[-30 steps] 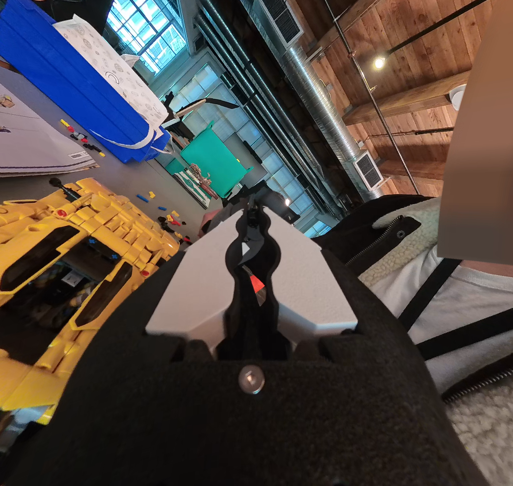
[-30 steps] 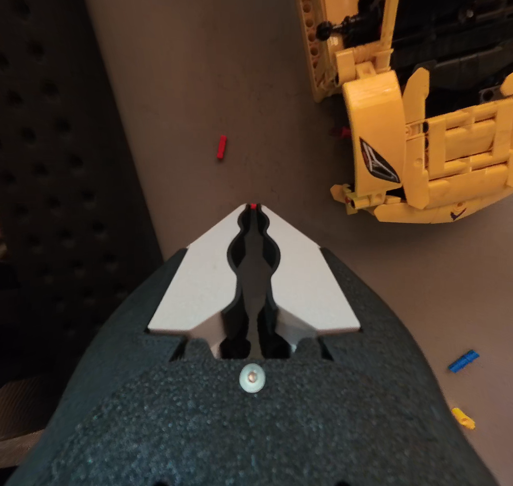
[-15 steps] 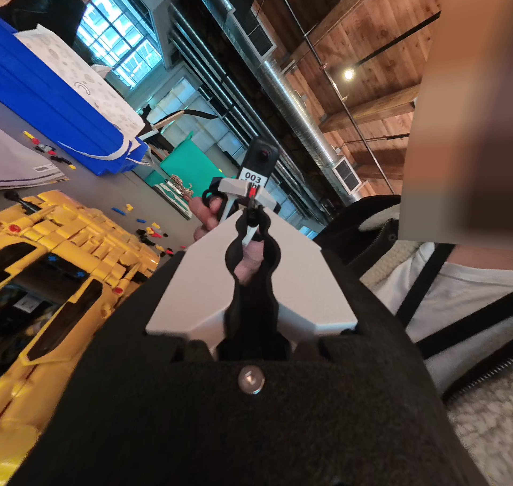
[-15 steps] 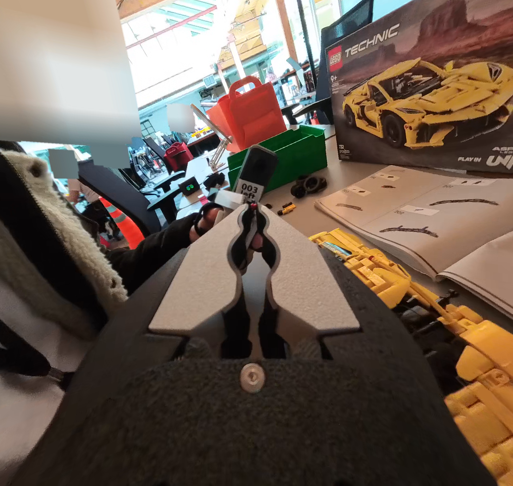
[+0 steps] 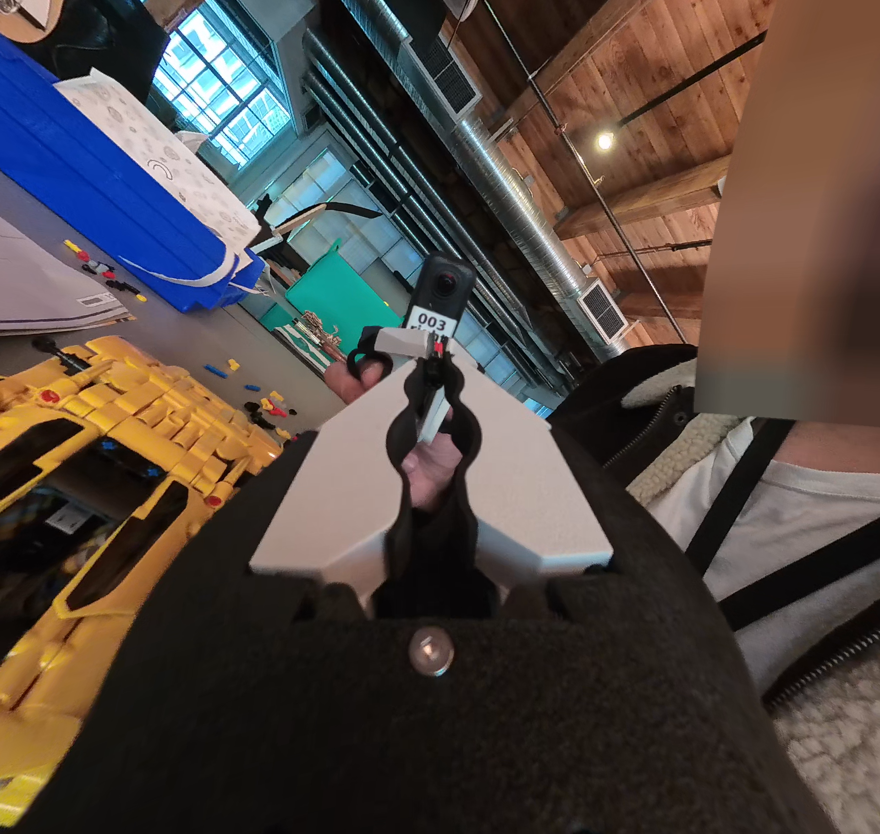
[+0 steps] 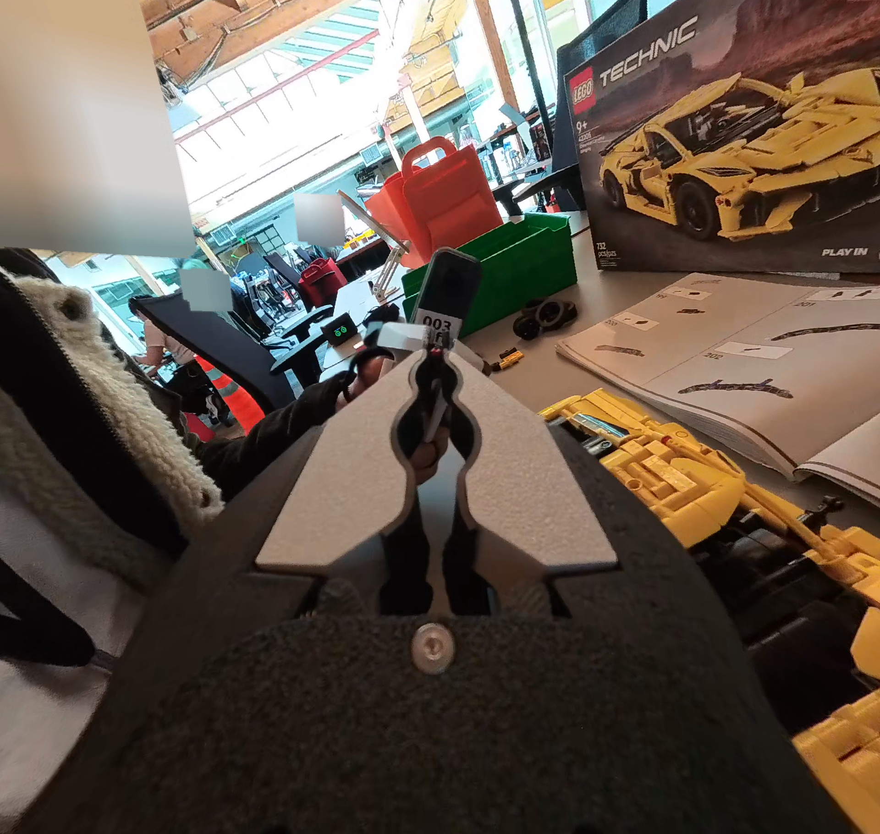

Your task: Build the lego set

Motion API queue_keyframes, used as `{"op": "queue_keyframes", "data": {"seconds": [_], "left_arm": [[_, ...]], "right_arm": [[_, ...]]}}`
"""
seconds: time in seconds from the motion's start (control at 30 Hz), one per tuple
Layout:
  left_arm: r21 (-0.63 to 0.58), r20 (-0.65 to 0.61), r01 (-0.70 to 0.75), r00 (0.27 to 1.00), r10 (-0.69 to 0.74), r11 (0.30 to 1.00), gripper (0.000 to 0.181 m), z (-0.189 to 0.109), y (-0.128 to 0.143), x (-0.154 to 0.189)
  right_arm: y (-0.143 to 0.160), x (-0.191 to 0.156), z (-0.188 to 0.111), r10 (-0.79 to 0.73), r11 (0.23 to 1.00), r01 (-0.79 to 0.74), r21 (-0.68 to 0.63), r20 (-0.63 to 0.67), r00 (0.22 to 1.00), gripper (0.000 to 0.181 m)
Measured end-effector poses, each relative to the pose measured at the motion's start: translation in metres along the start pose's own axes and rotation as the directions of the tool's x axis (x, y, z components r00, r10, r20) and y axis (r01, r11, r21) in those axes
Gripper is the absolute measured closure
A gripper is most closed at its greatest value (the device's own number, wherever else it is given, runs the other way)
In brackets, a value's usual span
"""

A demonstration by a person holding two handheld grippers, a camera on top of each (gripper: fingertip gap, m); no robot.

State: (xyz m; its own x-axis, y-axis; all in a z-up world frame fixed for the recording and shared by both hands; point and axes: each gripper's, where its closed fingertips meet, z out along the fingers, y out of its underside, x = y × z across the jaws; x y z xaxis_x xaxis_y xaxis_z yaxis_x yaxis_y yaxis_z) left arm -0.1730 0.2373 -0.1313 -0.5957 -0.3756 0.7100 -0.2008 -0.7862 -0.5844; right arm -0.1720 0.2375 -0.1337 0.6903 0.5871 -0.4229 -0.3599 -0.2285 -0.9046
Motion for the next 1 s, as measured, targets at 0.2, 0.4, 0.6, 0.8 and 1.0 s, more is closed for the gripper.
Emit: {"op": "queue_keyframes", "data": {"seconds": [0.2, 0.4, 0.6, 0.8, 1.0], "left_arm": [[0.001, -0.01, 0.022, 1.0, -0.022, 1.0, 0.174, 0.001, 0.001, 0.0], [0.009, -0.049, 0.102, 0.994, -0.102, 0.995, 0.174, 0.001, 0.001, 0.001], [0.01, -0.083, 0.167, 0.983, -0.166, 0.986, 0.174, 0.0, 0.002, 0.002], [0.007, -0.13, 0.232, 0.965, -0.229, 0.973, 0.174, -0.001, 0.003, 0.004], [-0.054, -0.031, 0.135, 0.99, -0.137, 0.989, 0.174, -0.001, 0.011, -0.003]], "right_arm": [[0.0, 0.001, -0.001, 0.008, 1.0, -0.008, 0.01, -0.001, 1.0, 0.179], [0.001, -0.001, -0.001, -0.053, 0.999, 0.053, 0.01, -0.007, 0.999, 0.179], [0.002, -0.002, 0.0, -0.139, 0.99, 0.139, -0.01, -0.022, 0.99, 0.179], [0.004, -0.005, 0.0, -0.196, 0.98, 0.195, -0.045, -0.011, 0.981, 0.179], [0.013, -0.001, -0.003, -0.118, 0.987, 0.119, -0.108, 0.021, 0.993, 0.178]]}}
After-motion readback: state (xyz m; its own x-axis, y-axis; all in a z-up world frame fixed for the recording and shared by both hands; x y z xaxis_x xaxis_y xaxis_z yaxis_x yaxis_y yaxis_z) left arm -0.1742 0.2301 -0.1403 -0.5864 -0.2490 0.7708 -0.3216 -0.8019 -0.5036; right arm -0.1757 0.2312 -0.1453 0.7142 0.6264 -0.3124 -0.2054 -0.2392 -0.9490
